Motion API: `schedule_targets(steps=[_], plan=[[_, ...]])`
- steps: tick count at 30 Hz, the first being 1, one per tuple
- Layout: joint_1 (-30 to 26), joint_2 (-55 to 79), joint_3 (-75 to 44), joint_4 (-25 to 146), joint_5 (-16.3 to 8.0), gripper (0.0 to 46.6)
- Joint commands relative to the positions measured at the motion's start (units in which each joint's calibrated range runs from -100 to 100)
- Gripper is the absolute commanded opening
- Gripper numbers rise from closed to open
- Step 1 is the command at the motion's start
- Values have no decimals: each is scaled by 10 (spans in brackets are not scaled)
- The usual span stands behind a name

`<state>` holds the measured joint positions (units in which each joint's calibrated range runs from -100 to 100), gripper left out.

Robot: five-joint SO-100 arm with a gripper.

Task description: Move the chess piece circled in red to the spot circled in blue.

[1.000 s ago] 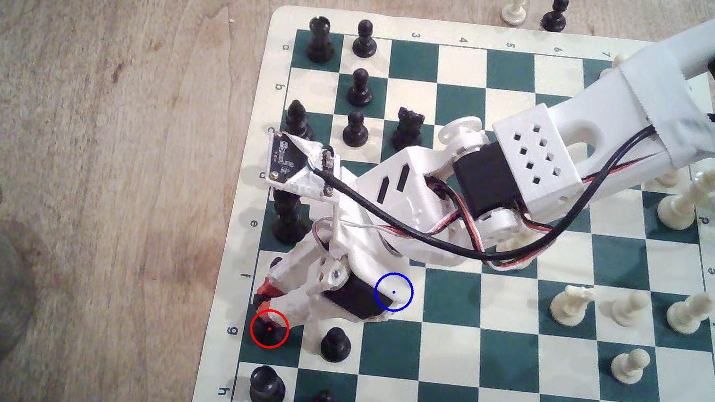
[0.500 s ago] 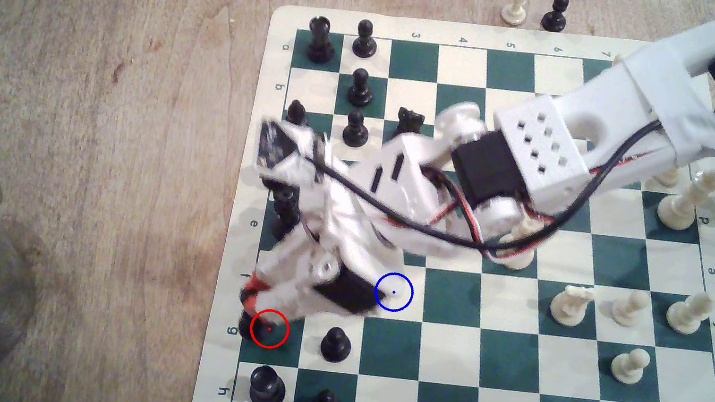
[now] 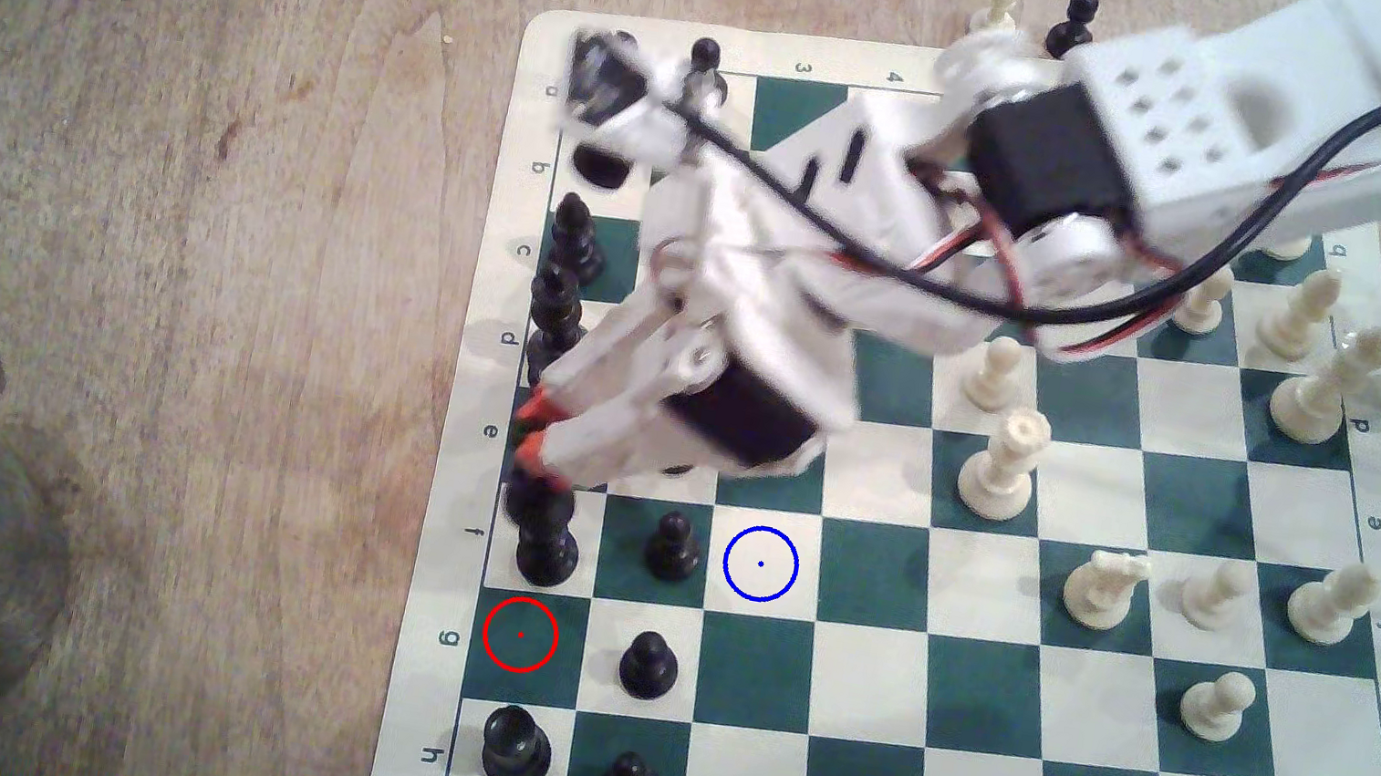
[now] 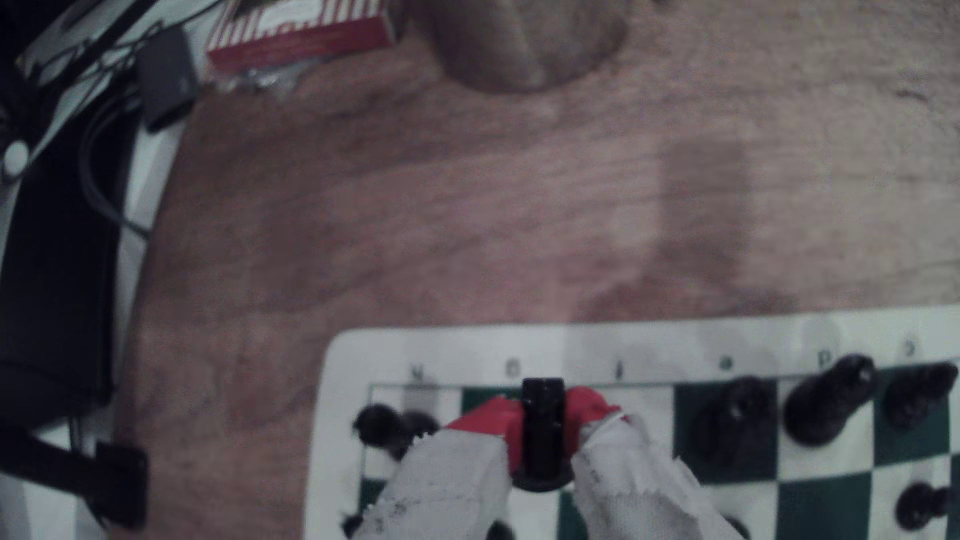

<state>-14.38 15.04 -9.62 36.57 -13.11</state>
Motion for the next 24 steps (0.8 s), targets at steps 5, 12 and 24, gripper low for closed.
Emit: schedule_targets(steps=[5, 12, 24], plan=[[-10, -242, 272, -46, 6, 2], [-30, -273, 352, -59, 8, 2], [-27, -194, 374, -118, 18, 2]])
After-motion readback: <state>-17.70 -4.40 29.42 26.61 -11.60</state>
